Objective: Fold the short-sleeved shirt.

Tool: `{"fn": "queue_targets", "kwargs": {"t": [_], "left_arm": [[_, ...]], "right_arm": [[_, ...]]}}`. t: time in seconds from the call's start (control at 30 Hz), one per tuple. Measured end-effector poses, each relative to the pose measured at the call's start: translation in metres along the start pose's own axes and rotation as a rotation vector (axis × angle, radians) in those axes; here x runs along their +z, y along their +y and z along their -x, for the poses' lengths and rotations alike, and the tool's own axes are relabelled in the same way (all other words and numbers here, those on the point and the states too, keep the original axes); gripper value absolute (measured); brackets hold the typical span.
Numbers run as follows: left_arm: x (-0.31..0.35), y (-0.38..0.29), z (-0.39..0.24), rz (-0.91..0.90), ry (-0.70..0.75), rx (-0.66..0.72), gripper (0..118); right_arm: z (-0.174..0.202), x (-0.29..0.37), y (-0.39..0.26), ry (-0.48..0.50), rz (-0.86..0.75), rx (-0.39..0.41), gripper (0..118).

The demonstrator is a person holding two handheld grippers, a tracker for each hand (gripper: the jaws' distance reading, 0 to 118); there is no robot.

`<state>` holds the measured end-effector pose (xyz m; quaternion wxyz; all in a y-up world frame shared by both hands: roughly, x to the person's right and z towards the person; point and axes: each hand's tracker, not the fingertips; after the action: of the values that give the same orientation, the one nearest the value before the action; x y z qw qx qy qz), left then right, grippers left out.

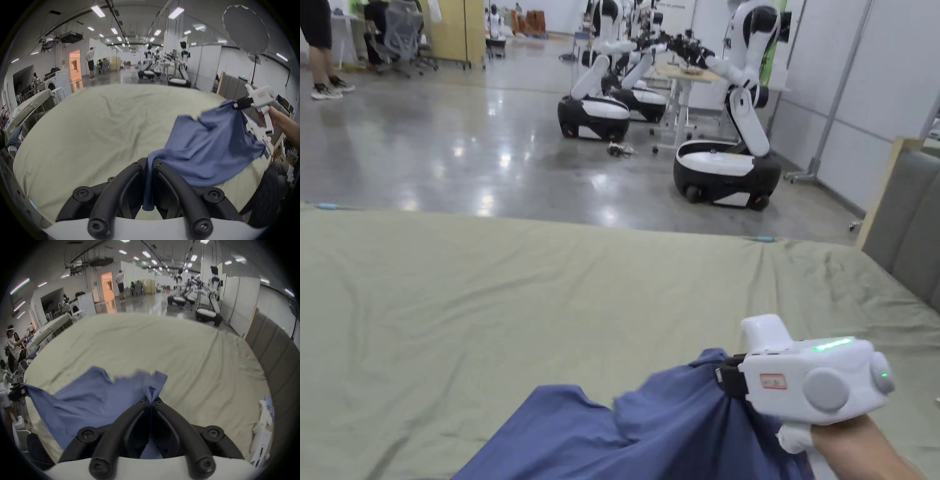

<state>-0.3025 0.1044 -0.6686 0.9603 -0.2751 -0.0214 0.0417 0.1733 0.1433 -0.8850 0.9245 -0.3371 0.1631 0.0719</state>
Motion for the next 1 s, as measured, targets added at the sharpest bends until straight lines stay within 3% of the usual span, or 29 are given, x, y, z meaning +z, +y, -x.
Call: {"fn": "queue_targets", "kwargs": {"t": [0.33,0.53,0.8,1.0], "left_arm": [[0.009,0.182,-0.016,-0.19,-0.004,0.004,8],[-0.001,0.293,-0.017,-0.321,0.078,-0.009,6],[0.004,0.412,-0.031,-0.492,0.166,-0.059,5],[-0.023,0.435,-0.031,-0.497,0.204,-0.075,5]], "right_arm": [[-0.037,0.175,0.121,-0.166,-0.302,0.055,3],[-0.073,0.228,0.195,-0.193,-0.507,-0.017,3],[-0.09,0.25,0.279,-0.22,-0.664,-0.046,3],[-0.102,0.214,0.298,-0.222,-0.68,-0.06,3]]}}
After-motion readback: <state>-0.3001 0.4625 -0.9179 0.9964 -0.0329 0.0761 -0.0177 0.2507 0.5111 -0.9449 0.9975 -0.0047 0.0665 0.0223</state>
